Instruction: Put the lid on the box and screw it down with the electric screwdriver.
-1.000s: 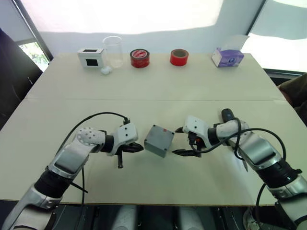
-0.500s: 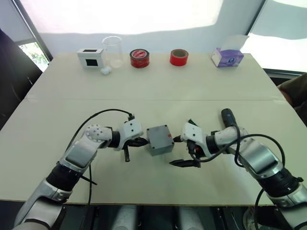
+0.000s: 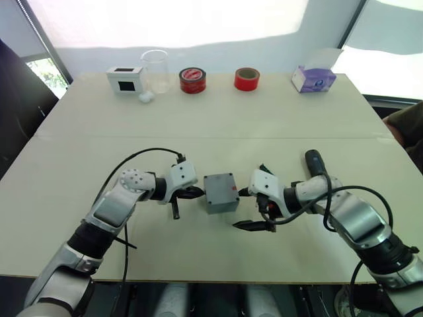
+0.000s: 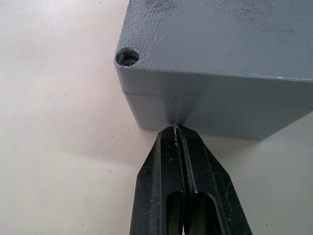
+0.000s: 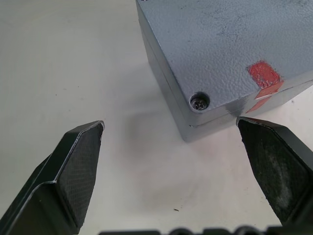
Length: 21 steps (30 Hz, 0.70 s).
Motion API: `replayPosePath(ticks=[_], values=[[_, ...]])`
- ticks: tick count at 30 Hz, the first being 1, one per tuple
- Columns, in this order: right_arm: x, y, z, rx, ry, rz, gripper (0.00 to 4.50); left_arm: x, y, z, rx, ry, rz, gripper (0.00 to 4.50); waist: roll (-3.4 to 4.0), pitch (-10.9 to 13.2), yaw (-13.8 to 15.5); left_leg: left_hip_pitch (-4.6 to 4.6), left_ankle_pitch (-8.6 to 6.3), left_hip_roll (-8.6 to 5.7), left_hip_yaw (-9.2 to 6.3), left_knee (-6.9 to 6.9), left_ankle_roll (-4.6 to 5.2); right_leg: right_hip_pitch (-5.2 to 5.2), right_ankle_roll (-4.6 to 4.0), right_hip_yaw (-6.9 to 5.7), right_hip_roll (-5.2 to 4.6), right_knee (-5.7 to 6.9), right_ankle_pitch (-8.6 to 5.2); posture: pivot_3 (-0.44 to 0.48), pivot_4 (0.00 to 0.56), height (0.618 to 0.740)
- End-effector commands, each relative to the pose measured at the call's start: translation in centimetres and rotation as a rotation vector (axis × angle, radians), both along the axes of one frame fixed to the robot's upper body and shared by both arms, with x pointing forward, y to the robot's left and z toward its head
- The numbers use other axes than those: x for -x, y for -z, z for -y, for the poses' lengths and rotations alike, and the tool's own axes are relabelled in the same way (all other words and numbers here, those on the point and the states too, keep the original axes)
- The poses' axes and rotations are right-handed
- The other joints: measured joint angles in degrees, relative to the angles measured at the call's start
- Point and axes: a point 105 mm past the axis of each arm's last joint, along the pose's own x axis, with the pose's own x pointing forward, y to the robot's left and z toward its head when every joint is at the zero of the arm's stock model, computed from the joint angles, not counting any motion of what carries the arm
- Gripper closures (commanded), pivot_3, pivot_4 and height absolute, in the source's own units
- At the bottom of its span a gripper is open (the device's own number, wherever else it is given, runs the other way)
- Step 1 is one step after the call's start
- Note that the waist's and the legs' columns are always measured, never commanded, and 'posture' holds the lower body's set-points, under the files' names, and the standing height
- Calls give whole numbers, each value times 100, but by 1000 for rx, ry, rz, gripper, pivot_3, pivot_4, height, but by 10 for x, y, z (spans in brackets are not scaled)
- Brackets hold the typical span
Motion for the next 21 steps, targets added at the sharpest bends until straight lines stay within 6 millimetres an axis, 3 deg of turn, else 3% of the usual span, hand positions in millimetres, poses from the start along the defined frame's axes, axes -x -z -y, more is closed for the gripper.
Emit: replayPosePath(ticks=[1, 9, 16, 19, 21], values=[[5, -12, -10, -35, -44, 33, 45, -5, -17, 6, 32, 15, 78, 4500, 0, 0, 0, 0, 0, 0, 0, 0, 0, 0, 0, 0, 0, 0, 0, 0, 150, 740], [-1, -17, 7, -1, 20, 28, 45, -8, -24, 2, 41, 0, 90, 4500, 0, 0, 1, 0, 0, 0, 0, 0, 0, 0, 0, 0, 0, 0, 0, 0, 150, 740], [-26, -61, 38, -241, 253, 21, 45, -4, -46, -18, 108, -23, 44, 4500, 0, 0, -6, 0, 0, 2, -1, 1, 0, -1, 0, 1, 1, 2, 0, 0, 150, 740], [-46, -66, 61, -293, 391, 95, 45, -5, -67, -20, 180, -25, 57, 4500, -2, 0, 5, 0, 0, 3, -2, 1, 0, 0, 0, 1, 1, 1, 0, 0, 150, 740], [-69, -54, 78, -276, 518, 162, 45, -8, -85, -14, 245, -21, 87, 4500, -4, -2, 11, 0, 1, -1, -2, 2, -1, 2, 0, 1, -3, 1, 1, 0, 150, 740]])
